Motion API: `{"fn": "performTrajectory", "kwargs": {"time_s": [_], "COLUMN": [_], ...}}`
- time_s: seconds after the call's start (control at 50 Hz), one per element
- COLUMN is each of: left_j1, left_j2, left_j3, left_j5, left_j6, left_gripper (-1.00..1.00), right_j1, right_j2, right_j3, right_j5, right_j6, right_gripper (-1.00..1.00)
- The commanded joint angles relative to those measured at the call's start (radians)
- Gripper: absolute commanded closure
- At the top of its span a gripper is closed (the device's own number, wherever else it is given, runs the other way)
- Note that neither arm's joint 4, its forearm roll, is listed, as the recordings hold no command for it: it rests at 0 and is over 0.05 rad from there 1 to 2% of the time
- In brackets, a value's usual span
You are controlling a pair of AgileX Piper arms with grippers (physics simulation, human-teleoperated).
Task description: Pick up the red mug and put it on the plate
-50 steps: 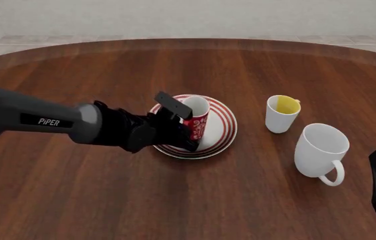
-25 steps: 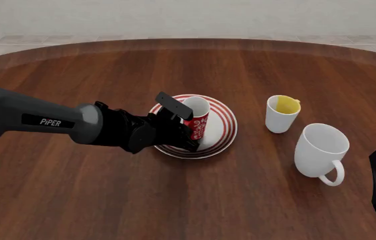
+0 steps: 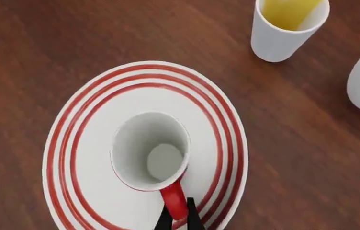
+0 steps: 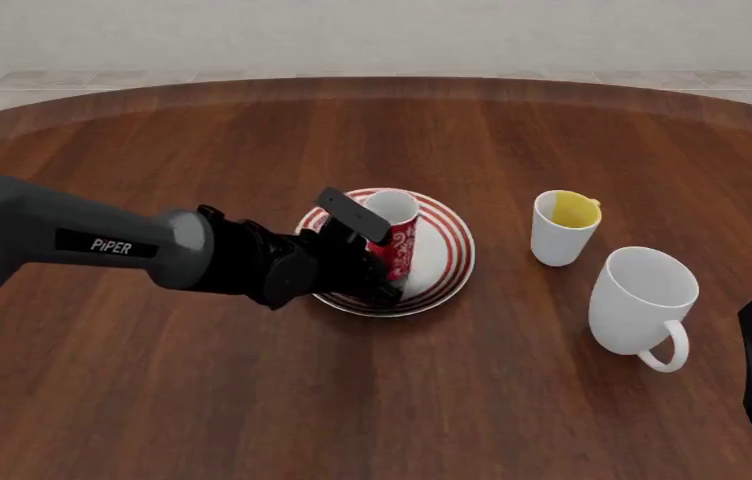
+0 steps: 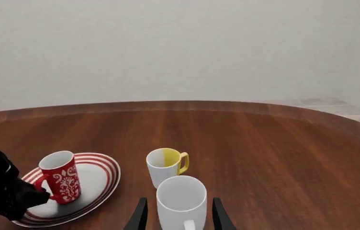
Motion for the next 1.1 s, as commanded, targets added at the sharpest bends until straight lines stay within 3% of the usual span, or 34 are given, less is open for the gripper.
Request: {"fn": "performTrajectory", "kwargs": {"time_s": [0.02, 0.08, 0.1, 0.76, 1.1], "left_j1": [-0.006, -0.009, -0.004, -0.015, -0.019], "left_j2": [0.006, 0.010, 0.011, -0.059, -0.197], "left_j3": [-0.002, -0.005, 0.000, 0.033, 0.100], "left_j5": [0.010, 0.013, 0.008, 0.034, 0.066], "left_j6": [-0.001, -0.008, 0.001, -0.024, -0.006], "left_gripper": [1.00, 1.00, -1.00, -1.00, -1.00], "right_j1": [0.003, 0.003, 0.002, 0.011, 0.017], "right_j2": [0.000, 0.000, 0.000, 0.002, 0.002], "right_j3": [-0.001, -0.003, -0.002, 0.002, 0.002], "right_j5": [0.002, 0.004, 0.003, 0.002, 0.002], "right_j6": [-0.003, -0.004, -0.003, -0.017, -0.022], "right_gripper": [-1.00, -1.00, -1.00, -1.00, -1.00]}}
